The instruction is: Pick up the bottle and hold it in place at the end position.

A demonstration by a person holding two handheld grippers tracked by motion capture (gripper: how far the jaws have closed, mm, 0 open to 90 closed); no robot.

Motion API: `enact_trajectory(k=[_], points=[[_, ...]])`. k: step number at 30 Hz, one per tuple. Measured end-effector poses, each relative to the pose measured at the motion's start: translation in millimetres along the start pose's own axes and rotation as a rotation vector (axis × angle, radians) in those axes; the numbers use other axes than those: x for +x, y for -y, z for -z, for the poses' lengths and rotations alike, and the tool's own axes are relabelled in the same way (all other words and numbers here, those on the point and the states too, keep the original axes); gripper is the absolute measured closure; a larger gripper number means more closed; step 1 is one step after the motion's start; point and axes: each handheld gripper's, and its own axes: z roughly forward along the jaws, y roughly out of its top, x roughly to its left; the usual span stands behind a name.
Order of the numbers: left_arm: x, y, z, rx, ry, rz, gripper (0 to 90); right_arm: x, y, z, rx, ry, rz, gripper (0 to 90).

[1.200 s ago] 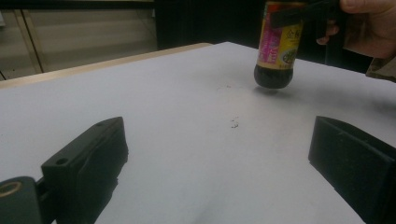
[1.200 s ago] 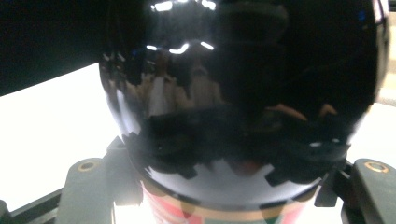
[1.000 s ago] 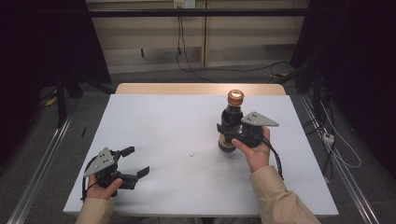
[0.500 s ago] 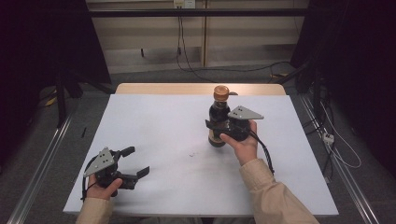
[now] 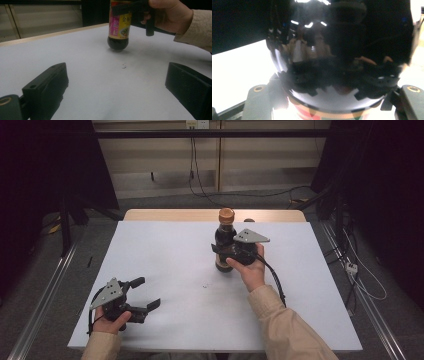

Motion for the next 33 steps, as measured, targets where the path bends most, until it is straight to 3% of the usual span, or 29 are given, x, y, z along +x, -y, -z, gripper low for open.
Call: enact_trajectory(k=[15, 33], points=[[-1.0, 0.4, -1.2, -0.007, 0.002, 0.014, 4.1, 4.5, 2.6, -20.2, -0.011, -0.013, 0.007, 31.3], [-0.9, 0.9, -2.2, -0.004, 0.009, 0.017, 4.1, 5.6, 6.9, -25.5, -0.009, -0.058, 0.028, 31.1]])
